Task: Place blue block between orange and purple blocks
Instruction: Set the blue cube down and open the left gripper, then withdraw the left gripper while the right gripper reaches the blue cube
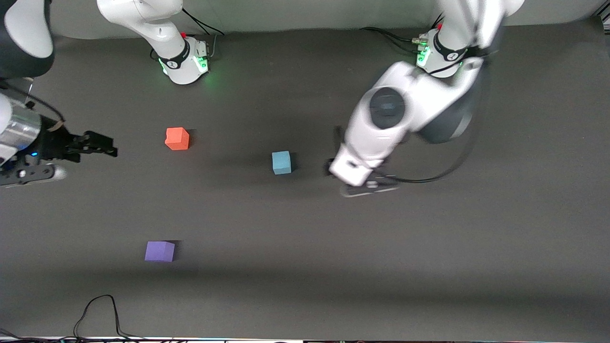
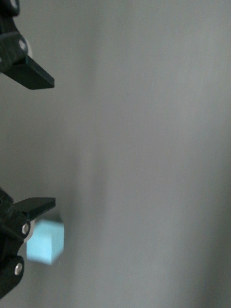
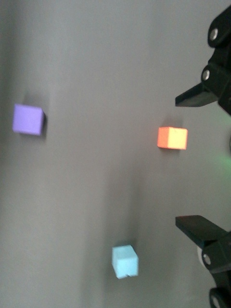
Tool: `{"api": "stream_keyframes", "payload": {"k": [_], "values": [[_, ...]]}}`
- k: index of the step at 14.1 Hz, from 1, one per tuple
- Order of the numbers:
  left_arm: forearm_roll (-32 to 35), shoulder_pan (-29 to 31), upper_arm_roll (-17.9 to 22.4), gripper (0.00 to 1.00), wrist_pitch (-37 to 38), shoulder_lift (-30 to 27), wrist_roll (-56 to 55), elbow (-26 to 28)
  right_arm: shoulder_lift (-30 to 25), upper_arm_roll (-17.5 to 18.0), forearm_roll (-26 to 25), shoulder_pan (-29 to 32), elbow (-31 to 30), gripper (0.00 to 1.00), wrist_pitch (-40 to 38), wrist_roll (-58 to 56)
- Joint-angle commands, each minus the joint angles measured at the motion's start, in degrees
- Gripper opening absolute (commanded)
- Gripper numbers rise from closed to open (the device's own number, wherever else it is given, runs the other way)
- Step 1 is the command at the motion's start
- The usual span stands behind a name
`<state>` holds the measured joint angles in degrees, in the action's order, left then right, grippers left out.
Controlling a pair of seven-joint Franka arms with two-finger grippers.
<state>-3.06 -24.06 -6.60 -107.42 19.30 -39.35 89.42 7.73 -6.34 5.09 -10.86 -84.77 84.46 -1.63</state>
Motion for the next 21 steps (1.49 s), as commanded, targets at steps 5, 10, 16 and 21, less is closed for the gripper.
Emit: {"api": "stream_keyframes", "payload": {"k": [5,10,16,21], "values": [[-1.68,23.86,-0.52,1.0,6.08,-18.32,29.48,20.35,-2.54,-0.42,7.37,-17.33,0.75,1.0,-1.14,22.86],[-1.25,29.59,-0.43,1.0,14.23,-20.53,33.11,13.18,0.18,0.45,10.12,-24.63,2.51,1.0,1.41,35.81],[-0.2,28.9,0.18,1.0,18.74,-19.91,32.84,6.21,4.22,0.45,7.31,-31.92,-3.71,1.0,13.33,40.47],[1.65,25.46,4.67,1.0,20.06,-20.26,37.65,5.41,4.93,0.28,3.54,-33.61,-16.37,1.0,28.63,39.42]]}}
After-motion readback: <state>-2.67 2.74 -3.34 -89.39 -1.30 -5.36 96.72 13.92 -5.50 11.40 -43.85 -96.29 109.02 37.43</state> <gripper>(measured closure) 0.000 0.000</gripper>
